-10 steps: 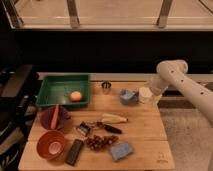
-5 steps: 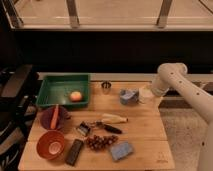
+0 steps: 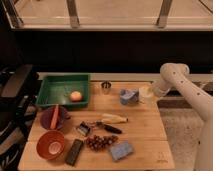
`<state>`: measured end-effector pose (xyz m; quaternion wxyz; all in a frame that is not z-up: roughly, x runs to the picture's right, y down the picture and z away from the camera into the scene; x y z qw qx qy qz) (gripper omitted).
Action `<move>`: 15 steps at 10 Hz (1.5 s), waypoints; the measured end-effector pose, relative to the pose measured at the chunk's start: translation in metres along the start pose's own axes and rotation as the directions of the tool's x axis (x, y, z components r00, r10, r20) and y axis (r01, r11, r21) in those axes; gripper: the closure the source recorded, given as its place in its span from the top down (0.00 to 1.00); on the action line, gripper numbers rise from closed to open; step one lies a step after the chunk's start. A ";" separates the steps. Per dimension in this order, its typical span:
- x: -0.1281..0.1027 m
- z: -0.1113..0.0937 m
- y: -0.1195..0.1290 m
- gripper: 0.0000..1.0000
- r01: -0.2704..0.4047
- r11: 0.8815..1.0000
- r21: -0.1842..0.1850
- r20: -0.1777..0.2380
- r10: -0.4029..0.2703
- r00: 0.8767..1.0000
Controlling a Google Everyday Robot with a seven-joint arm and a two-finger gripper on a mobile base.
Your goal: Stack cups on top of each other
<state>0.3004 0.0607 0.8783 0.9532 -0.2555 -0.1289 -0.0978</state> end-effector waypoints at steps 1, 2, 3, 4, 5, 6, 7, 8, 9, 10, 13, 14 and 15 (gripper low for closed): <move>-0.003 -0.002 0.002 0.21 0.002 1.000 0.004 0.011 -0.002 1.000; -0.007 -0.006 0.002 0.12 0.005 1.000 0.011 0.021 -0.005 1.000; -0.010 -0.009 0.002 0.05 0.009 1.000 0.019 0.027 -0.009 1.000; -0.014 -0.018 0.001 0.00 0.013 0.999 0.033 0.031 -0.014 0.999; -0.018 -0.032 -0.001 0.00 0.028 0.998 0.052 0.021 -0.029 0.999; -0.025 -0.046 -0.007 0.00 0.053 0.996 0.072 0.006 -0.054 0.999; -0.036 -0.066 -0.016 0.00 0.086 0.991 0.102 -0.008 -0.086 0.996; -0.045 -0.090 -0.025 0.00 0.120 0.983 0.137 -0.023 -0.118 0.993; -0.051 -0.103 -0.031 0.00 0.142 0.978 0.156 -0.030 -0.139 0.990; -0.065 -0.118 -0.041 0.00 0.176 0.967 0.182 -0.035 -0.173 0.984; -0.122 -0.133 -0.066 0.00 0.276 0.932 0.235 -0.023 -0.278 0.960; -0.143 -0.132 -0.074 0.00 0.310 0.918 0.247 -0.011 -0.317 0.948; -0.165 -0.129 -0.080 0.00 0.345 0.903 0.254 0.001 -0.357 0.934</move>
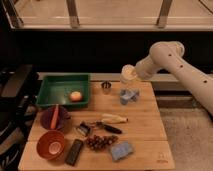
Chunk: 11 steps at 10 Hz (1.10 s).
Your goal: Stack cups on top of each other
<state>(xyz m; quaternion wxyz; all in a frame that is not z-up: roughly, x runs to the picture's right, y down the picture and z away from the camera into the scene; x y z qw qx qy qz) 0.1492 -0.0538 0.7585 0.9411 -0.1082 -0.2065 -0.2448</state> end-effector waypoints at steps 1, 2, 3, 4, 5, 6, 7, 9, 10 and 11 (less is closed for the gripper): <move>-0.017 0.007 -0.010 0.00 0.033 0.999 0.003 0.019 -0.033 0.999; -0.034 0.015 -0.021 0.00 0.064 0.998 0.004 0.045 -0.064 0.997; -0.051 0.026 -0.028 0.00 0.100 0.995 -0.007 0.083 -0.099 0.992; -0.053 0.026 -0.029 0.00 0.104 0.995 -0.008 0.088 -0.103 0.991; -0.051 0.025 -0.027 0.00 0.100 0.995 -0.009 0.085 -0.099 0.991; -0.051 0.025 -0.028 0.00 0.101 0.995 -0.009 0.086 -0.100 0.991; -0.053 0.026 -0.029 0.00 0.103 0.995 -0.009 0.088 -0.102 0.991; -0.049 0.029 -0.028 0.00 0.104 0.995 -0.011 0.090 -0.103 0.991; -0.045 0.038 -0.034 0.00 0.116 0.993 -0.014 0.095 -0.114 0.989; -0.042 0.047 -0.040 0.00 0.124 0.992 -0.015 0.102 -0.122 0.987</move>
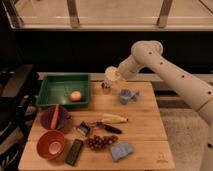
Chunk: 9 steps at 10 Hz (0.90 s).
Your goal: Stack cups on top of each other
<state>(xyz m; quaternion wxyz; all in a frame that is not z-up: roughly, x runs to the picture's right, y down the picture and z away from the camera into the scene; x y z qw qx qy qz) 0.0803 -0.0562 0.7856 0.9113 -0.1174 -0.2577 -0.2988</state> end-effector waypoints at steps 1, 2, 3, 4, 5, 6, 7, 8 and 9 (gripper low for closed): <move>0.008 0.008 -0.004 0.00 0.005 1.000 -0.005 0.004 -0.005 1.000; 0.017 0.018 -0.005 0.00 0.010 1.000 -0.017 0.006 -0.010 1.000; 0.020 0.026 -0.007 0.00 0.022 0.999 -0.036 0.007 -0.021 1.000; 0.023 0.033 -0.008 0.00 0.032 0.998 -0.054 0.007 -0.032 0.999; 0.028 0.041 -0.008 0.00 0.045 0.996 -0.081 0.003 -0.045 0.999; 0.033 0.046 -0.007 0.00 0.053 0.994 -0.100 0.000 -0.053 0.999; 0.036 0.051 -0.008 0.00 0.061 0.992 -0.112 -0.001 -0.062 0.998; 0.039 0.057 -0.011 0.00 0.073 0.990 -0.123 -0.001 -0.073 0.997; 0.041 0.062 -0.015 0.00 0.083 0.988 -0.128 0.000 -0.083 0.997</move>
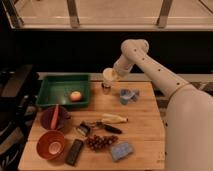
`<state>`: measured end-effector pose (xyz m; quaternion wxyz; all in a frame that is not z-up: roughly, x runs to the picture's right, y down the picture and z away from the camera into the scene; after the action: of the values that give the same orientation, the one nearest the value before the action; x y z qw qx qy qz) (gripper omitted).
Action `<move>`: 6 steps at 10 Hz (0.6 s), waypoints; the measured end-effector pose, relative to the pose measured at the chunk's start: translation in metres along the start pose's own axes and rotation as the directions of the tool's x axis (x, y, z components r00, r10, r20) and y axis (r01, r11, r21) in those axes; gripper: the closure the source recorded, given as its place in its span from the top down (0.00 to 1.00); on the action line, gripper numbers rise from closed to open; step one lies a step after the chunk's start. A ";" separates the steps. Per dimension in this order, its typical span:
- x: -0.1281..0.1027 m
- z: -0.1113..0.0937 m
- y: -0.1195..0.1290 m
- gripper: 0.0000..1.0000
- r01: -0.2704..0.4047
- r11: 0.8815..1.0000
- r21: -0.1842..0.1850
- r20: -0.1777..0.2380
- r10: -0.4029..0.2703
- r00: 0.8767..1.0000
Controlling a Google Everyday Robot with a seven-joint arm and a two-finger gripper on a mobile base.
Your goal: Stack cups on top of each other
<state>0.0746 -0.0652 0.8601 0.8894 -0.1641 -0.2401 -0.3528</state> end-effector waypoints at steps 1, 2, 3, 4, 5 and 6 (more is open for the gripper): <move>0.002 0.003 -0.002 0.00 0.005 1.000 -0.004 -0.002 -0.005 1.000; 0.006 0.005 -0.005 0.00 0.014 1.000 -0.005 -0.006 -0.014 1.000; 0.008 0.008 -0.007 0.00 0.023 1.000 -0.009 -0.010 -0.023 1.000; 0.008 0.011 -0.011 0.00 0.033 0.999 -0.012 -0.011 -0.033 0.999; 0.008 0.014 -0.013 0.00 0.040 0.999 -0.016 -0.011 -0.040 0.999; 0.009 0.018 -0.014 0.00 0.048 0.999 -0.023 -0.010 -0.048 0.999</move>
<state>0.0646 -0.0719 0.8814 0.8799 -0.1667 -0.2353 -0.3777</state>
